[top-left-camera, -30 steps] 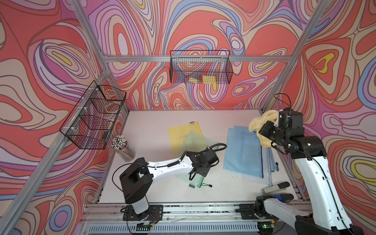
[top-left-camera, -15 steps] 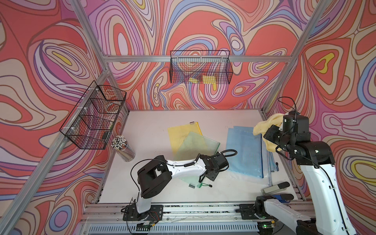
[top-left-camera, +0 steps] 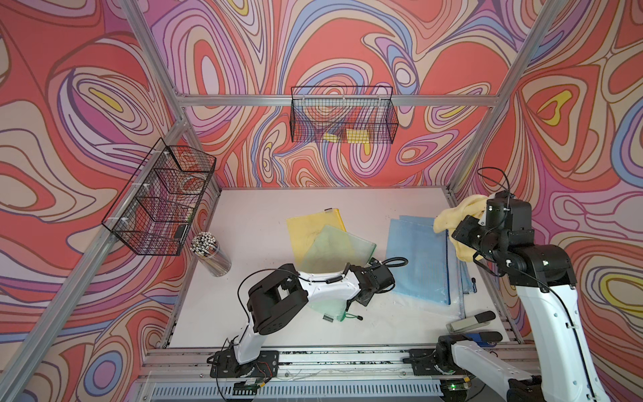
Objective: Wipe the document bag
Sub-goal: Pick up the document bag, then place the document bag.
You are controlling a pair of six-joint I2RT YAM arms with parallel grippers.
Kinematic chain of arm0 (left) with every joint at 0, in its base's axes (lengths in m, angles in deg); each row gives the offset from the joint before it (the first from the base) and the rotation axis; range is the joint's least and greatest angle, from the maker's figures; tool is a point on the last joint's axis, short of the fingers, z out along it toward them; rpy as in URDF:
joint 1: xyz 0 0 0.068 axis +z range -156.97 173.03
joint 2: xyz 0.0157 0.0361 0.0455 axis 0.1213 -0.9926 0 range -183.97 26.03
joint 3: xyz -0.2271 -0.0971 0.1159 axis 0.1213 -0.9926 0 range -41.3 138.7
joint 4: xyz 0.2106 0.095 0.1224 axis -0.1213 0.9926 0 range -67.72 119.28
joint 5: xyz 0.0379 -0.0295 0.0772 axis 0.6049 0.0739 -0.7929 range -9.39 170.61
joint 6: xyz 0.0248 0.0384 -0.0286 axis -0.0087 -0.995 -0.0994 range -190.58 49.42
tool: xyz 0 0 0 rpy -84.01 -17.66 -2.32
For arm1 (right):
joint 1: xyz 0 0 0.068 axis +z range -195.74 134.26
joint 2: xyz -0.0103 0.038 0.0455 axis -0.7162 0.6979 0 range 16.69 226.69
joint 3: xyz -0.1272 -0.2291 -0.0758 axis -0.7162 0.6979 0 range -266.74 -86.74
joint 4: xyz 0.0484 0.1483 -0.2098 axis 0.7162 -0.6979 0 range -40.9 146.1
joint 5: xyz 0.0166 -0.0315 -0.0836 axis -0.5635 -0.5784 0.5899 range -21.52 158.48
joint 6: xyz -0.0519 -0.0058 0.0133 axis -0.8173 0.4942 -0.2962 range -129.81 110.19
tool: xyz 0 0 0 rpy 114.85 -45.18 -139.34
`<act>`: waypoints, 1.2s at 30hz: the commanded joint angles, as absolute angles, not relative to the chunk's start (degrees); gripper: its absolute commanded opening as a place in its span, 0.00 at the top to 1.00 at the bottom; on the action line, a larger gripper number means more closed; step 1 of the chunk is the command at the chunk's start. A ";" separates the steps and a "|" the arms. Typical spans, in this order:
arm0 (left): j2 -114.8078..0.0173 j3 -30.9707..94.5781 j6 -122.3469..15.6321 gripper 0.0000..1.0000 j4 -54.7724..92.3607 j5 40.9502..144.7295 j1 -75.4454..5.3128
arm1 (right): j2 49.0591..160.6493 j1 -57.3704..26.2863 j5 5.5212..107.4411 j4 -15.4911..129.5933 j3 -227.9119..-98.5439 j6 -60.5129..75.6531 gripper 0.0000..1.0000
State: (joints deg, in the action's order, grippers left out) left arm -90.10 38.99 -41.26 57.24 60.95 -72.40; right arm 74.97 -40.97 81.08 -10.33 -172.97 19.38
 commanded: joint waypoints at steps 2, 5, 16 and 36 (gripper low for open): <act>-92.83 41.04 -41.23 0.66 61.34 58.33 -72.49 | 74.60 -41.26 80.89 -10.08 -172.61 18.77 1.00; -93.32 41.29 -41.29 0.69 61.10 57.99 -72.48 | 74.83 -41.26 80.63 -10.08 -172.74 18.75 1.00; -94.49 43.46 -41.78 1.00 61.24 57.92 -72.28 | 74.69 -41.26 80.72 -10.25 -173.52 18.80 1.00; -107.18 92.80 -44.23 1.00 75.51 77.66 -72.31 | 76.62 -41.27 90.43 -9.30 -179.85 18.93 1.00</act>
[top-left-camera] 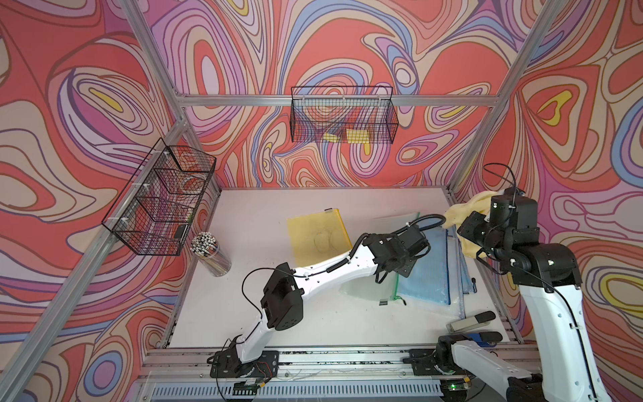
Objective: Wipe the document bag
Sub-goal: Place the document bag.
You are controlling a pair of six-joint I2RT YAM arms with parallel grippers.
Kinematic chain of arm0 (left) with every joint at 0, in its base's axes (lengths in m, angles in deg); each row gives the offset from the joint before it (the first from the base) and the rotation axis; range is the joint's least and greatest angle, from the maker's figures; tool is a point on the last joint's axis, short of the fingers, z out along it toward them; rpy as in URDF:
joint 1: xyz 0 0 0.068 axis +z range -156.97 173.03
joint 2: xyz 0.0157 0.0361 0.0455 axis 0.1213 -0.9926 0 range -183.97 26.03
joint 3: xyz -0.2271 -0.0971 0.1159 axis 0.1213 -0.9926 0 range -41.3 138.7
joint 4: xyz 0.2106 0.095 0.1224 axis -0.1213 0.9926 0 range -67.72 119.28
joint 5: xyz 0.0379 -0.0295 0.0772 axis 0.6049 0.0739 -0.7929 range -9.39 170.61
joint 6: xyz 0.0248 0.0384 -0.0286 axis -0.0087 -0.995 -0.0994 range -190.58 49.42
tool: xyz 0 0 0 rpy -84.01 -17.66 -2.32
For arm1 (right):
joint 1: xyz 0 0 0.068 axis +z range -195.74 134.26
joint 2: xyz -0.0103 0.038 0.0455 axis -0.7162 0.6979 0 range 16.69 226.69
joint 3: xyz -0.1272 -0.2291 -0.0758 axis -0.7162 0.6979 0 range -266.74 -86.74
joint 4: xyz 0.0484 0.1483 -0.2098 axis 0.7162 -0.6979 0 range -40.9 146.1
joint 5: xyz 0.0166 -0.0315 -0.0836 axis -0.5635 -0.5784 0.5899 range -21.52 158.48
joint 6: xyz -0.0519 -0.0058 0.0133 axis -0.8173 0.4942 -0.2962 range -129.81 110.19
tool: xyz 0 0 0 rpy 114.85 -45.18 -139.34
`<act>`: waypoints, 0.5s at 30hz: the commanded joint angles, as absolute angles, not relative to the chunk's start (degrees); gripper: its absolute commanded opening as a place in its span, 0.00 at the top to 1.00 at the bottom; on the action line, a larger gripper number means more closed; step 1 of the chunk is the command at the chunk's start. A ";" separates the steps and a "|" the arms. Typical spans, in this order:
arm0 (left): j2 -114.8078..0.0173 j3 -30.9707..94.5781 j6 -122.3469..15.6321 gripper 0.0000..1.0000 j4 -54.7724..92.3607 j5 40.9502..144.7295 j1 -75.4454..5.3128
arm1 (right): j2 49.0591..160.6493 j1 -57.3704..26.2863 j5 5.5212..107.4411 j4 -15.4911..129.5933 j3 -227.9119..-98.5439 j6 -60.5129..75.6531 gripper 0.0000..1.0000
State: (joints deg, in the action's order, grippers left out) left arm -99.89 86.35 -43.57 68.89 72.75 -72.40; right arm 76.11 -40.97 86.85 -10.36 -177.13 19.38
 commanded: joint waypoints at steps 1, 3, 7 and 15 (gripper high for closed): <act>-110.33 97.22 -44.21 1.00 75.84 78.91 -72.35 | 76.98 -41.26 90.40 -9.14 -180.63 18.78 1.00; -115.44 104.21 -43.67 1.00 75.19 81.41 -72.25 | 77.60 -41.26 90.61 -8.73 -181.82 18.79 1.00; -120.24 105.98 -40.64 0.99 65.03 87.71 -71.59 | 78.13 -41.26 90.70 -8.73 -182.88 19.10 1.00; -123.61 101.38 -36.71 0.69 47.10 95.14 -71.22 | 77.47 -41.26 91.47 -10.16 -184.30 18.88 1.00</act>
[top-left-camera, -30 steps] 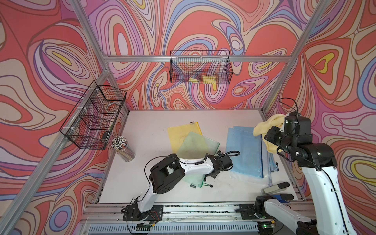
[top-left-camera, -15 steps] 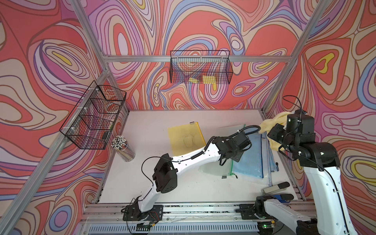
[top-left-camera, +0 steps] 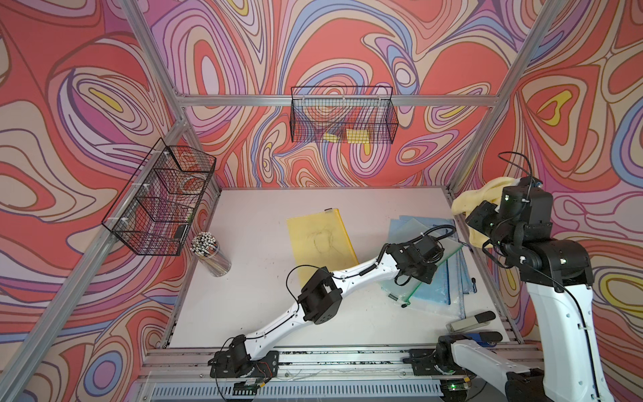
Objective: Wipe the document bag
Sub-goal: Place the document bag.
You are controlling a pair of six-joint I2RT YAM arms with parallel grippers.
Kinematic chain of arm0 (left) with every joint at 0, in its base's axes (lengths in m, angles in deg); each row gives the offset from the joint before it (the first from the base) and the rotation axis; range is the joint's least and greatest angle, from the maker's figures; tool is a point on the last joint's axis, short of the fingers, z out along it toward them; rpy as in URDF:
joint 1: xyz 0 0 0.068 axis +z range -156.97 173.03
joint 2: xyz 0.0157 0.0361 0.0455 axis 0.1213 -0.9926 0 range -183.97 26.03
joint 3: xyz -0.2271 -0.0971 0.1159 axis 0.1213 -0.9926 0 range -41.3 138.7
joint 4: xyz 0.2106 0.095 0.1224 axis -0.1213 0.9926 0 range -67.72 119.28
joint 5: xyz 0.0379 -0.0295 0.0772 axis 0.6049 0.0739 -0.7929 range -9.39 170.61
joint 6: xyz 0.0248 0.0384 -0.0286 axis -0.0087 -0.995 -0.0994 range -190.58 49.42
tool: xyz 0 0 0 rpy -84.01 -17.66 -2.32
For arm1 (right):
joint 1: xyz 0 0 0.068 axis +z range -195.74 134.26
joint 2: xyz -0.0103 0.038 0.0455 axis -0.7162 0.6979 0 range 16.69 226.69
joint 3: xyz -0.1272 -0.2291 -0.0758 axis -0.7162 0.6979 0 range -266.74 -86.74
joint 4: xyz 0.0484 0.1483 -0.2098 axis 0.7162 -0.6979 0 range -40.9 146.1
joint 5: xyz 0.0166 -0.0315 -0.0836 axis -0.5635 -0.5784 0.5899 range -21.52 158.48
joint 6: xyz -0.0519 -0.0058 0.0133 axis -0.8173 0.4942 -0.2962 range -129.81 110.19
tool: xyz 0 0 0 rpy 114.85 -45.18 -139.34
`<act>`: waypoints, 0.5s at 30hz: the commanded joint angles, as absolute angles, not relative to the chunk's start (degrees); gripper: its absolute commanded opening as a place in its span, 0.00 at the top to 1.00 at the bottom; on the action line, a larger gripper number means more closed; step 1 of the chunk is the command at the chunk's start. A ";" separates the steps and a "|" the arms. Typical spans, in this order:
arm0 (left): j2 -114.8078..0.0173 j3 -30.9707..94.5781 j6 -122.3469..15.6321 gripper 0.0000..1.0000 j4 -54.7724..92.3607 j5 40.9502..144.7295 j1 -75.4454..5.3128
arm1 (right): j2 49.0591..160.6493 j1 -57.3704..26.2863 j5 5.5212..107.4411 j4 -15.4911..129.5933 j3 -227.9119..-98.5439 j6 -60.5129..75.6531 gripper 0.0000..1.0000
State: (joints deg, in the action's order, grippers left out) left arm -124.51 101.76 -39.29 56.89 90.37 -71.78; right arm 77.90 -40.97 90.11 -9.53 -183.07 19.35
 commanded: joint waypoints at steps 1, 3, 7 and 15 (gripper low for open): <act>-123.06 99.99 -35.92 0.60 44.44 96.18 -71.06 | 77.43 -41.26 91.38 -10.17 -184.06 18.92 1.00; -120.95 97.02 -35.17 0.45 40.53 96.87 -70.95 | 77.43 -41.26 90.96 -10.01 -183.20 18.98 1.00; -111.66 86.32 -36.81 0.25 34.70 94.15 -70.51 | 78.27 -41.26 88.34 -9.00 -180.70 19.10 1.00; -79.89 37.95 -28.52 0.22 23.91 83.15 -58.73 | 80.72 -41.13 66.89 1.93 -170.49 18.63 1.00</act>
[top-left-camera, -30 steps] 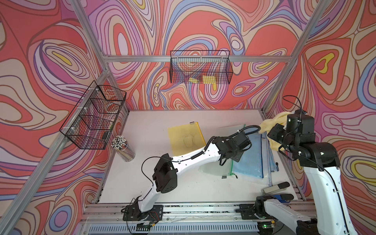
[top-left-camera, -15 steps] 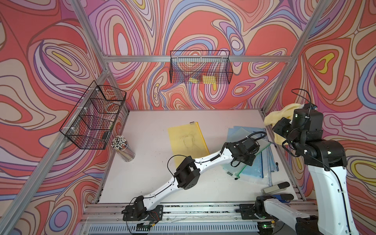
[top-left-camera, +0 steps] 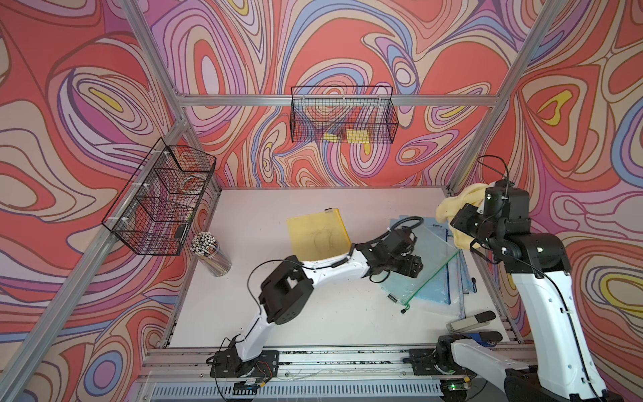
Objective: Wipe the document bag
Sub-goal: Place the document bag, then pick up the document bag from the center of the board.
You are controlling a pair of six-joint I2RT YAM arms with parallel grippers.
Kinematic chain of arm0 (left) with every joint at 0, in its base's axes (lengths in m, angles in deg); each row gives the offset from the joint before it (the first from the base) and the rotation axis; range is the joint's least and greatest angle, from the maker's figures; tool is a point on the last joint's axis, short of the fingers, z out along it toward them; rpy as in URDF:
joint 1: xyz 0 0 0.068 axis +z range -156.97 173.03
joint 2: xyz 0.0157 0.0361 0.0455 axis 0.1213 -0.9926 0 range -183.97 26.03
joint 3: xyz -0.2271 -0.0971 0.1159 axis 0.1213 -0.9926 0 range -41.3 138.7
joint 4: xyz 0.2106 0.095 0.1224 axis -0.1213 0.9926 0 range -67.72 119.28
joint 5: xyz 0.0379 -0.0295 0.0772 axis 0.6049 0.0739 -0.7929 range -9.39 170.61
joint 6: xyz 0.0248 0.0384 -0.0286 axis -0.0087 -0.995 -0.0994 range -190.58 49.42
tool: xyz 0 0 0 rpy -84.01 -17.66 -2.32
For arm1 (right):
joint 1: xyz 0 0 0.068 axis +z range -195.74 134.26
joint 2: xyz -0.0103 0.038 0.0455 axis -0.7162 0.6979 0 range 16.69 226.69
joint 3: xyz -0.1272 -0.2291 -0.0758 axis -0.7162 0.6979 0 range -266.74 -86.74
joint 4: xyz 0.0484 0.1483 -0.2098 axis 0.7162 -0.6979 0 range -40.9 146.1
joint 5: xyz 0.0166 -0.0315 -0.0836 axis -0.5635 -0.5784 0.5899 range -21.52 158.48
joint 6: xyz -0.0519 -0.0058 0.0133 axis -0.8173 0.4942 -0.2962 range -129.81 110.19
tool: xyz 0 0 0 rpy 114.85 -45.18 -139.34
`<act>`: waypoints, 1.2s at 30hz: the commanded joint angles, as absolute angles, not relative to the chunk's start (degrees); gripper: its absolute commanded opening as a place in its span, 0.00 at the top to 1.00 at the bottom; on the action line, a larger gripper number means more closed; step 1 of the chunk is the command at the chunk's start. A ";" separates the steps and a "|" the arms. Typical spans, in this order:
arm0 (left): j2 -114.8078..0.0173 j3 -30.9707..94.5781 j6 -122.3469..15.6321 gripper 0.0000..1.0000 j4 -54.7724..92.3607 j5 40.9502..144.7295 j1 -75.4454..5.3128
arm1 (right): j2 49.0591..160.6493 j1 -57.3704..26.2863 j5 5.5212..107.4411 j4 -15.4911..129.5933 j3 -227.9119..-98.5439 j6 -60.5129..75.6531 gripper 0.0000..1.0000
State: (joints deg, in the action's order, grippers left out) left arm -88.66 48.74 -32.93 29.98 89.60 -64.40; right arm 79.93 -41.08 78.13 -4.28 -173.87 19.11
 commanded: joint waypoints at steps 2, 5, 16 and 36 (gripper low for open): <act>-72.61 28.95 -28.41 0.23 25.89 79.80 -55.80 | 81.62 -41.17 60.74 6.11 -167.72 19.14 1.00; -63.29 17.69 -27.06 0.23 31.05 75.26 -52.42 | 84.34 -40.71 51.67 11.51 -164.38 19.92 1.00; -41.57 -10.37 -13.54 0.20 33.07 75.54 -42.43 | 108.77 -20.97 51.25 19.59 -167.84 18.39 1.00; -42.11 -25.43 -5.50 0.16 14.07 91.28 -38.26 | 138.04 -19.99 50.86 24.05 -173.86 17.59 1.00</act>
